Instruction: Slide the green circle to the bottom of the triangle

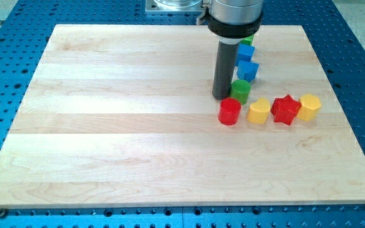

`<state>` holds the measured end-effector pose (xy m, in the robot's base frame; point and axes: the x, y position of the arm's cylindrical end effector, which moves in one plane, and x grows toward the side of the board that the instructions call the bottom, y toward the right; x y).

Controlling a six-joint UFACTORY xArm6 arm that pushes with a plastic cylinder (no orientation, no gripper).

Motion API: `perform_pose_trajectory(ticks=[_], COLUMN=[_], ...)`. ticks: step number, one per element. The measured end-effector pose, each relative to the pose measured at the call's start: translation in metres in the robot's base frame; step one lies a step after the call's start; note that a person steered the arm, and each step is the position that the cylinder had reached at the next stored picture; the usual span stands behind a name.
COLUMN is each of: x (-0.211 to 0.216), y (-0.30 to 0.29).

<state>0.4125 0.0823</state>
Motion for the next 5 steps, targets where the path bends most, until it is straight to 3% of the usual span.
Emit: perform_pose_trajectory(ticks=[3,4,5], x=[-0.005,-0.026,-0.077], y=[0.027,-0.026,-0.035])
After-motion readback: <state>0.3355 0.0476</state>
